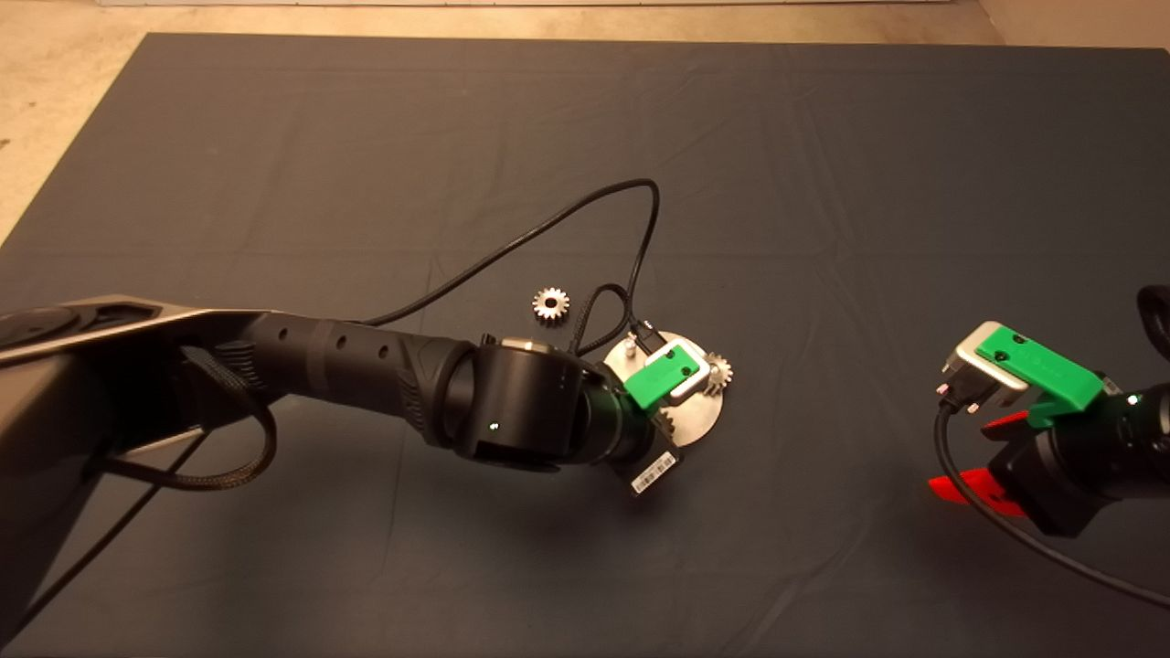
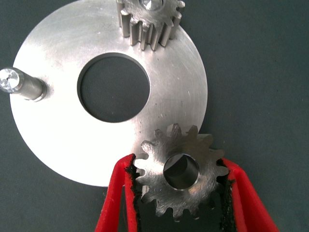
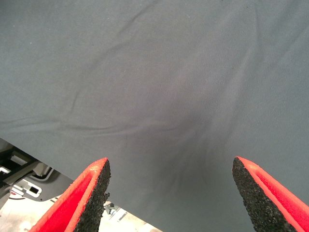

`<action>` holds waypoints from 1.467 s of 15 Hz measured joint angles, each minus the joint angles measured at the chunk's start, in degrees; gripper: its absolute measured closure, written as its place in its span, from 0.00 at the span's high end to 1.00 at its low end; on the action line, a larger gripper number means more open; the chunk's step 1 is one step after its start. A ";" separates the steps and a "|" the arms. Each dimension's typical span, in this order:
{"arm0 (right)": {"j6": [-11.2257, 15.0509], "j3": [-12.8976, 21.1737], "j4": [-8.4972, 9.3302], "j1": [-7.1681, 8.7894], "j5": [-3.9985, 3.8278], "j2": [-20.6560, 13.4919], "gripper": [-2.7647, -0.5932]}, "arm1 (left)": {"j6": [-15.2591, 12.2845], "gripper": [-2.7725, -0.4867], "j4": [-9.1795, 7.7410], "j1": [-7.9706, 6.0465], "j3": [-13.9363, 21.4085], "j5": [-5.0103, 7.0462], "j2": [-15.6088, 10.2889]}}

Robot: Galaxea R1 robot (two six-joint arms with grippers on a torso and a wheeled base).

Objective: Install three planetary gears onto the carrier pins

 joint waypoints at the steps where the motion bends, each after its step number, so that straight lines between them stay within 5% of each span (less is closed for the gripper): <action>1: 0.00 0.00 0.00 -0.02 0.02 0.02 0.58 | 0.00 0.07 -0.02 -0.11 -0.11 -0.15 0.00; 13: 0.00 0.00 0.69 -0.02 0.02 0.02 0.58 | -0.02 0.07 0.11 -0.12 -0.76 -1.74 -0.28; 17: 0.00 0.00 0.83 -0.02 0.02 0.02 0.58 | -0.07 0.07 0.39 -0.12 -1.73 -3.43 -0.28; 22: 0.00 0.00 0.87 -0.01 0.02 0.02 0.58 | -0.09 0.07 0.59 -0.15 -1.91 -3.62 -0.28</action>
